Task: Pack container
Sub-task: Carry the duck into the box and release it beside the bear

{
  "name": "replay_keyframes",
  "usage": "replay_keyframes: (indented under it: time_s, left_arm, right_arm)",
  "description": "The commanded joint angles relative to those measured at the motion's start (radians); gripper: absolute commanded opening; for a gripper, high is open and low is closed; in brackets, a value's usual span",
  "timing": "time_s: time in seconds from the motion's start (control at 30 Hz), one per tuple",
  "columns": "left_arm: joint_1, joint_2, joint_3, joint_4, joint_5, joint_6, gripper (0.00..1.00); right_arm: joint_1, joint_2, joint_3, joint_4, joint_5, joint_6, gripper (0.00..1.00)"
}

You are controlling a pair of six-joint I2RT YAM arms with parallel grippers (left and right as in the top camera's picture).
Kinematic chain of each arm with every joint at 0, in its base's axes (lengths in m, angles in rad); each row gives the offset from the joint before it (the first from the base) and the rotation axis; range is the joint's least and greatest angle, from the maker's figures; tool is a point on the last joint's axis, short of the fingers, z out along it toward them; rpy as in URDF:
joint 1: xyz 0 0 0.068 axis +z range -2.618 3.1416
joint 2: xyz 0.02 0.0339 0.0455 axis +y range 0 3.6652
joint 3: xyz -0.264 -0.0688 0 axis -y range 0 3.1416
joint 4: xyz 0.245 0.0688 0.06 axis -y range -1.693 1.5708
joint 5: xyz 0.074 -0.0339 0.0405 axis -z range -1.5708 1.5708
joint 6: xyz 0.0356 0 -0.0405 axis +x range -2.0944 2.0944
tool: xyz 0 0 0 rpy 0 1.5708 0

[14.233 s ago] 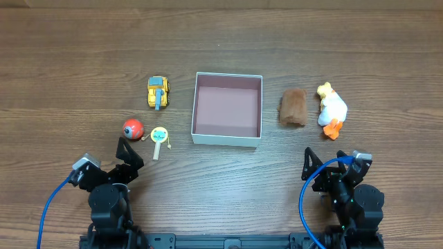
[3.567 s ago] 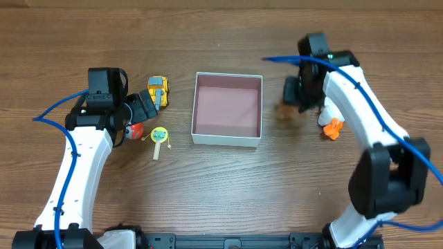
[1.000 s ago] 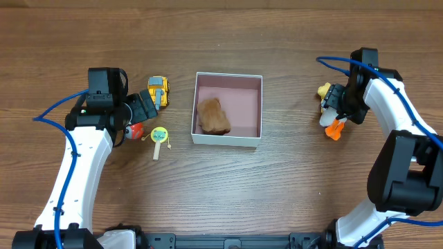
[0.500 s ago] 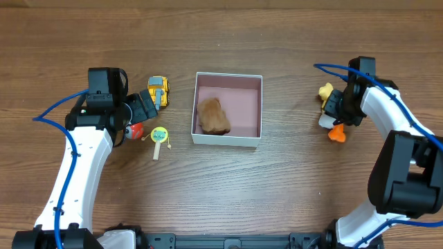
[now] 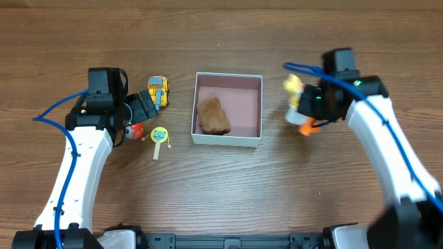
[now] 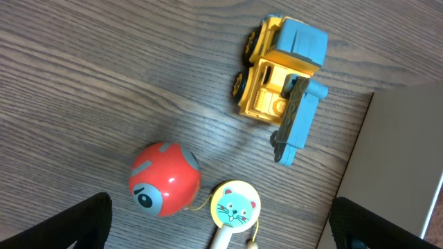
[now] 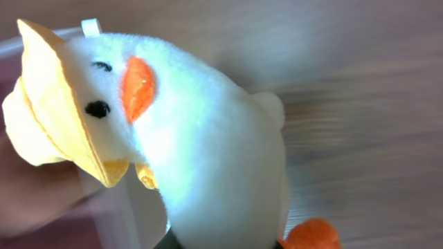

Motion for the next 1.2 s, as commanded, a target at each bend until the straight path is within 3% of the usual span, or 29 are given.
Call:
replay_keyframes:
  time_s: [0.0,0.3,0.47,0.57,0.7,0.8,0.83,1.03,1.17]
  left_arm:
    - [-0.006,0.004,0.024,0.002,0.010,0.023,1.00]
    - [-0.006,0.004,0.024,0.002,0.010,0.023,1.00]
    - [-0.006,0.004,0.024,0.002,0.010,0.023,1.00]
    - [-0.006,0.004,0.024,0.002,0.010,0.023,1.00]
    - [-0.006,0.004,0.024,0.002,0.010,0.023,1.00]
    - [-0.006,0.004,0.024,0.002,0.010,0.023,1.00]
    - [-0.006,0.004,0.024,0.002,0.010,0.023,1.00]
    - [-0.006,0.004,0.024,0.007,0.016,0.013,1.00]
    - [-0.006,0.004,0.024,0.010,0.094,-0.008,1.00]
  right_arm:
    - [0.142,-0.056,0.023,0.055,-0.008,0.127,0.04]
    - [0.350,0.086,0.019,0.248,0.167,0.211,0.04]
    - [0.343,0.218,0.019,0.320,0.219,0.210,0.18]
    - [0.331,0.266,0.019,0.344,0.217,0.200,0.34]
    - [0.335,0.257,0.027,0.360,0.198,0.075,0.58]
    - [0.339,0.222,0.051,0.352,0.186,0.040,0.94]
    - [0.339,0.205,0.058,0.352,0.171,0.040,1.00]
    - [0.334,0.058,0.088,0.314,0.127,0.041,1.00]
    - [0.310,-0.070,0.089,0.238,0.127,0.041,1.00]
